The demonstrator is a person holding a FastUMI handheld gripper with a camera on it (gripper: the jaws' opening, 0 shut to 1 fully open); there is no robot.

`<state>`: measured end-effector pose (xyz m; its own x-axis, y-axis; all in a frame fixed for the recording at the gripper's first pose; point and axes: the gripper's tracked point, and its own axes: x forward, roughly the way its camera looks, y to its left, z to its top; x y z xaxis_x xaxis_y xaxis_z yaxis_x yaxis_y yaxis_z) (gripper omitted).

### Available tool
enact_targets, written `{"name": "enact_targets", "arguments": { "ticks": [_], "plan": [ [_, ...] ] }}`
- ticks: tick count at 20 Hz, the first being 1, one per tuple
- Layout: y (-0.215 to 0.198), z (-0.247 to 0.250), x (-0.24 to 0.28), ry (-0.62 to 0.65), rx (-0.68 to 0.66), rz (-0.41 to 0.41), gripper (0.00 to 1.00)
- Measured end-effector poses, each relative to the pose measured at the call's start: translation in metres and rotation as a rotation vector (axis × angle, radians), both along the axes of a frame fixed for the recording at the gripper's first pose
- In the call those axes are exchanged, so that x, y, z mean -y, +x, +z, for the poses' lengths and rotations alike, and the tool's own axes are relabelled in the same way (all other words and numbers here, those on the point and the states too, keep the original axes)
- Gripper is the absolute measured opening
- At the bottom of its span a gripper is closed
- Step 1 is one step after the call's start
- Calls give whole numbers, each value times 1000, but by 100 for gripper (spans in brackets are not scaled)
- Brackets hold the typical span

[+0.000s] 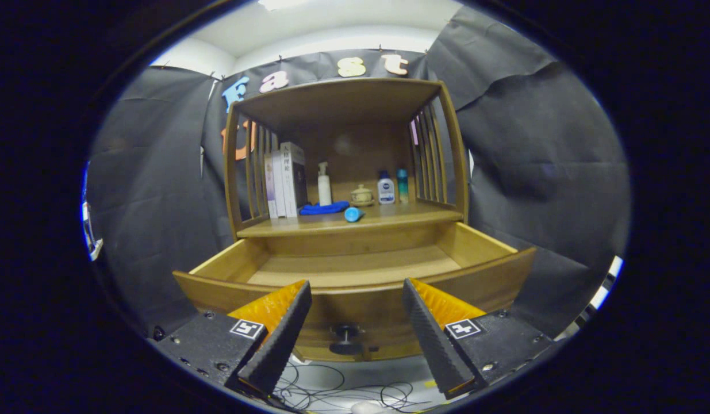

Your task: Pull open the drawer, take out the items inside it, and place them on the countertop above the cabinet.

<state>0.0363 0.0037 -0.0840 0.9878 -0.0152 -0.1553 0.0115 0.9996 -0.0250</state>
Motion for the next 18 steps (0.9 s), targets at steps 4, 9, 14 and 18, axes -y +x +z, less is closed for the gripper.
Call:
{"name": "enact_targets", "arguments": {
  "ticks": [4,9,14,18],
  "plan": [
    [-3,-25,9,-3,-38,-9,100],
    [-2,-44,8,7,-71,2,100],
    [13,-48,1,-17,-69,16,100],
    [26,-65,4,-44,-100,2,100]
  ]
}}
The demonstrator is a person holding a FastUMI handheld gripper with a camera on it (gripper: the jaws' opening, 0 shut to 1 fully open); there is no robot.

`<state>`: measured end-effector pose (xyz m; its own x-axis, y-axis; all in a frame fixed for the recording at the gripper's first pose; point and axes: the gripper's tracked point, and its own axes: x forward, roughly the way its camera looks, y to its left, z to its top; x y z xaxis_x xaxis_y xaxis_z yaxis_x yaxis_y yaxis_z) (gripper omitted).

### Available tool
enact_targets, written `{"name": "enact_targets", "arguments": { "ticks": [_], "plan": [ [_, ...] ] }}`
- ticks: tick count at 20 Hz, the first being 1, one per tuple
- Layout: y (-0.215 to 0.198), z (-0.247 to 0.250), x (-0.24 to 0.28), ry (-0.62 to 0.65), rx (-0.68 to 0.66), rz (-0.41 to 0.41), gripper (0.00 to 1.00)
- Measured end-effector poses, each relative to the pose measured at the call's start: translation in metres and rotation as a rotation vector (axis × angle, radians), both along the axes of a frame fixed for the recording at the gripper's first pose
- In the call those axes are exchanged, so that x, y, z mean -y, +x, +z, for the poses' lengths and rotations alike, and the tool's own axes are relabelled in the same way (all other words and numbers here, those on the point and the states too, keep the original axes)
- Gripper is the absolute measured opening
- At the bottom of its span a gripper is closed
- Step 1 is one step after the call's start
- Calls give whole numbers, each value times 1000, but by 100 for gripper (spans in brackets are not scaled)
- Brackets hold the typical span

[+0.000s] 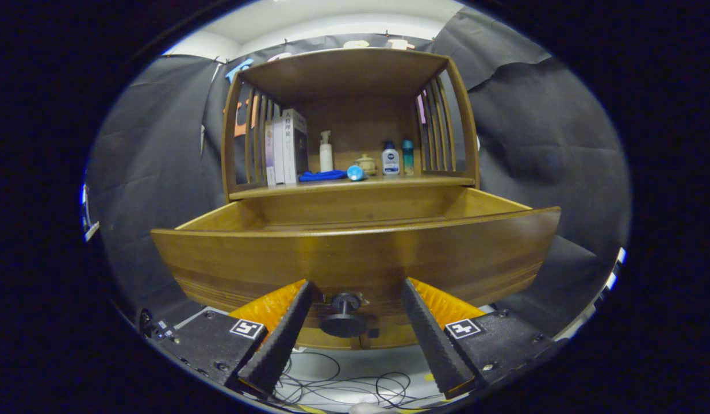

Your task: Pull open the drawer, take out the items inside it, and place them on the countertop above the cabinet.

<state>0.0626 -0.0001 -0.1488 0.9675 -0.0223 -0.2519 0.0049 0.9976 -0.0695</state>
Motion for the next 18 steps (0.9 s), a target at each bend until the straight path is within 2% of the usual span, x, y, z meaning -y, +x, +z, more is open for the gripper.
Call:
{"name": "enact_targets", "arguments": {
  "ticks": [12,18],
  "plan": [
    [13,2,-3,-1,59,4,99],
    [40,6,-4,-13,72,4,99]
  ]
}}
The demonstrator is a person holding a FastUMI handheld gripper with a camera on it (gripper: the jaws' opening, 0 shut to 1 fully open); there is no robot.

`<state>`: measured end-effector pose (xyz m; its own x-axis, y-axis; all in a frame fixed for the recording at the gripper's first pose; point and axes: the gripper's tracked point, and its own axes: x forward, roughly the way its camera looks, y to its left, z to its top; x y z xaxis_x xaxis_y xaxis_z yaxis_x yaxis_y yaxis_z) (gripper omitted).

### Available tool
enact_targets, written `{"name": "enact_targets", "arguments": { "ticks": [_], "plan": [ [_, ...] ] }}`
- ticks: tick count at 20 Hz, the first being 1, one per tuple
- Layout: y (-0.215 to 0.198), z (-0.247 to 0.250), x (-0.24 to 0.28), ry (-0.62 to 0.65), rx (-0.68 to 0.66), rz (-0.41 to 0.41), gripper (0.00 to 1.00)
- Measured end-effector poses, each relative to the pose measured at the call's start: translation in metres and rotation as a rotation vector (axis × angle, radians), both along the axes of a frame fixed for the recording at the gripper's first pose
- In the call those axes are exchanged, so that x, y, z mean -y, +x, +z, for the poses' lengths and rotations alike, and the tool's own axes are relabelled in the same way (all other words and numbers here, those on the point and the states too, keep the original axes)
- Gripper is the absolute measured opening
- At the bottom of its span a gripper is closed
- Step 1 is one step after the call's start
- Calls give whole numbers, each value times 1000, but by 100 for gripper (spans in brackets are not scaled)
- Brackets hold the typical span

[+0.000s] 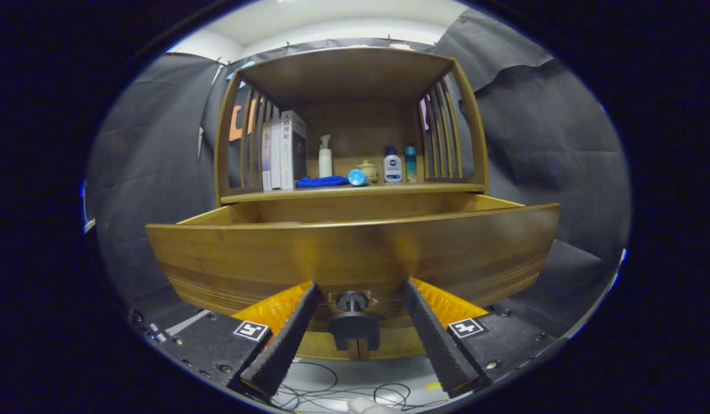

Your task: Pull open the drawer, take out the items inside it, and place them on the countertop above the cabinet.

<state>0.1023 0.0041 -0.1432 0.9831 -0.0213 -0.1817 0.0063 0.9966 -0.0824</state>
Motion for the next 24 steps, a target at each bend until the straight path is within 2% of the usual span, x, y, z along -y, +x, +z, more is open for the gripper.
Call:
{"name": "enact_targets", "arguments": {
  "ticks": [19,24],
  "plan": [
    [132,8,-12,34,-9,-37,99],
    [156,7,-11,-6,-18,-38,99]
  ]
}}
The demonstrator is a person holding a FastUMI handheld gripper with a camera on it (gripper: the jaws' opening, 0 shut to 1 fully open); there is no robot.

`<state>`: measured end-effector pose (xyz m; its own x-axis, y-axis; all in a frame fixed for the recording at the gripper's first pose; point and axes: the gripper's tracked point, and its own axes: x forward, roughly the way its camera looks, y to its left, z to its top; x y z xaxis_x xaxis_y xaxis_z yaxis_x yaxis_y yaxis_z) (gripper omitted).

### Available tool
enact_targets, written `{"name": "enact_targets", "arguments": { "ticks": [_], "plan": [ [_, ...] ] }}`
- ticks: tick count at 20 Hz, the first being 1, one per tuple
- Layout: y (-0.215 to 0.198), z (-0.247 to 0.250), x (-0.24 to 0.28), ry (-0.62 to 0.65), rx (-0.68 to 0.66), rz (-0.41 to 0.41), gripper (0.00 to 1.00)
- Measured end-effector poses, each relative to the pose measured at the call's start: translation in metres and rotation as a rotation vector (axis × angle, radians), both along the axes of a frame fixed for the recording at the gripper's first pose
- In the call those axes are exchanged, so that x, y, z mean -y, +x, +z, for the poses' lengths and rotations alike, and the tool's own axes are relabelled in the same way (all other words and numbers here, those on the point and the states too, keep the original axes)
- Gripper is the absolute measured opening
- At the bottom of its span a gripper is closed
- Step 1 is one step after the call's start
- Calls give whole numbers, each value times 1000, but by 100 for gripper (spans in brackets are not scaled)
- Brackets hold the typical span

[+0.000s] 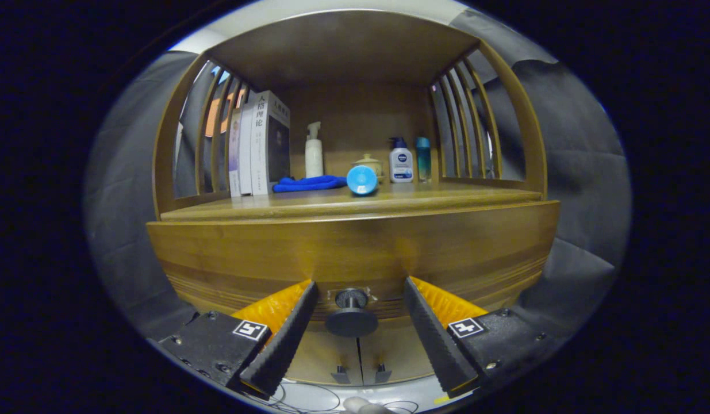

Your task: Pull open the drawer, take out the items inside it, and place them on the countertop above the cabinet.

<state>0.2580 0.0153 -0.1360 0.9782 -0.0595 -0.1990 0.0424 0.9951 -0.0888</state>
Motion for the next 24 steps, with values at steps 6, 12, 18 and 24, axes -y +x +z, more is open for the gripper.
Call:
{"name": "enact_targets", "arguments": {
  "ticks": [6,12,18,24],
  "plan": [
    [11,0,2,-8,10,9,99],
    [-13,-22,3,64,-88,9,99],
    [-110,32,3,49,32,51,99],
    [-205,88,11,-10,158,74,99]
  ]
}}
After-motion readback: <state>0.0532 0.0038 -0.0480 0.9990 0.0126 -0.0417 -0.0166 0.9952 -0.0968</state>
